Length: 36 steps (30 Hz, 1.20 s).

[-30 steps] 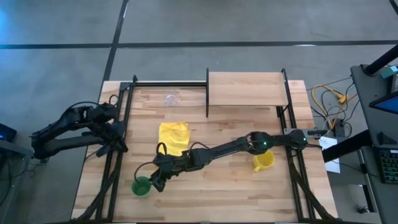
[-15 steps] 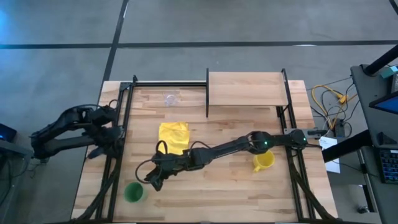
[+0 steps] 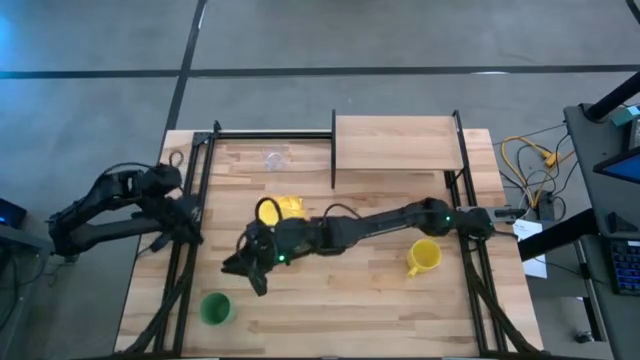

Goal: Stack small to large cups/mugs on shelf
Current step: Put the transparent mug on the shelf

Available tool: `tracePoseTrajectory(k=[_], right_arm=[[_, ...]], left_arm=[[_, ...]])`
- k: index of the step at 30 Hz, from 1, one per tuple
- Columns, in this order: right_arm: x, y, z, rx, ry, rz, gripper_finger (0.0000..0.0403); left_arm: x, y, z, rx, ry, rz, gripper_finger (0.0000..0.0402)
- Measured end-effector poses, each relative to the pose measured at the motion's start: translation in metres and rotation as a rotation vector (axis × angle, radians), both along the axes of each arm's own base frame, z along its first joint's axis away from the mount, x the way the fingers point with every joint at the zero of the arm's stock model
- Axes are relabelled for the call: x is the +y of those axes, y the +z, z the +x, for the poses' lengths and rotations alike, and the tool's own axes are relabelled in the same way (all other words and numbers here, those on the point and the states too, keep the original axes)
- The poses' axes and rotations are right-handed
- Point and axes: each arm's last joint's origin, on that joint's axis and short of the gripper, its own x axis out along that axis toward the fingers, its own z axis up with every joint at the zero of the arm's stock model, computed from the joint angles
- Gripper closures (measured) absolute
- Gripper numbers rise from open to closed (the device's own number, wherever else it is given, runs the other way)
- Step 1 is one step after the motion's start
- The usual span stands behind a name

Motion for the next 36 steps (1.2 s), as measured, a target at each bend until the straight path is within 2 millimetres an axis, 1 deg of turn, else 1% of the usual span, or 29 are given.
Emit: tracePoseTrajectory(k=[2,4,7,10,13,15,16,18,19,23,25,28,31,33,36], right_arm=[[-0.005,0.012,-0.005,-0.02,-0.025,-0.023,0.0307],[-0.01,0.022,-0.011,-0.021,-0.058,-0.04,0.0307],[-0.016,0.029,-0.017,0.018,-0.088,-0.054,0.0307],[-0.017,0.028,-0.021,0.081,-0.094,-0.071,0.0308],[-0.018,0.023,-0.023,0.15,-0.111,-0.085,0.0307],[-0.018,0.02,-0.024,0.184,-0.111,-0.092,0.0307],[-0.018,0.019,-0.025,0.199,-0.112,-0.091,0.0307],[-0.019,0.017,-0.026,0.226,-0.117,-0.075,0.0307],[-0.019,0.016,-0.026,0.239,-0.119,-0.07,0.0307],[-0.019,0.016,-0.027,0.253,-0.119,-0.075,0.0307],[-0.019,0.018,-0.028,0.251,-0.117,-0.084,0.0307],[-0.022,0.021,-0.03,0.241,-0.131,-0.1,0.0307],[-0.028,0.026,-0.031,0.228,-0.17,-0.113,0.0307],[-0.034,0.033,-0.034,0.216,-0.188,-0.11,0.0307],[-0.04,0.041,-0.037,0.196,-0.214,-0.106,0.0307]], left_arm=[[0.003,0.015,0.008,-0.12,0.013,0.06,0.0392],[0.006,0.036,0.012,-0.198,0.045,0.132,0.0399],[0.01,0.074,0.012,-0.265,0.116,0.286,0.04],[0.013,0.117,0.007,-0.324,0.223,0.479,0.04],[0.017,0.158,-0.002,-0.363,0.4,0.663,0.04],[0.018,0.18,-0.007,-0.38,0.501,0.732,0.04],[0.018,0.188,-0.009,-0.385,0.515,0.743,0.04],[0.016,0.195,-0.014,-0.353,0.503,0.742,0.0401],[0.015,0.195,-0.018,-0.313,0.487,0.735,0.0401],[0.011,0.179,-0.026,-0.066,0.412,0.672,0.0401],[0.012,0.173,-0.024,-0.004,0.398,0.653,0.0401],[0.014,0.175,-0.02,-0.066,0.447,0.689,0.0401],[0.022,0.189,-0.011,-0.186,0.585,0.823,0.0402],[0.028,0.199,0.0,-0.256,0.646,0.911,0.0402],[0.036,0.212,0.022,-0.356,0.69,0.954,0.0402]])
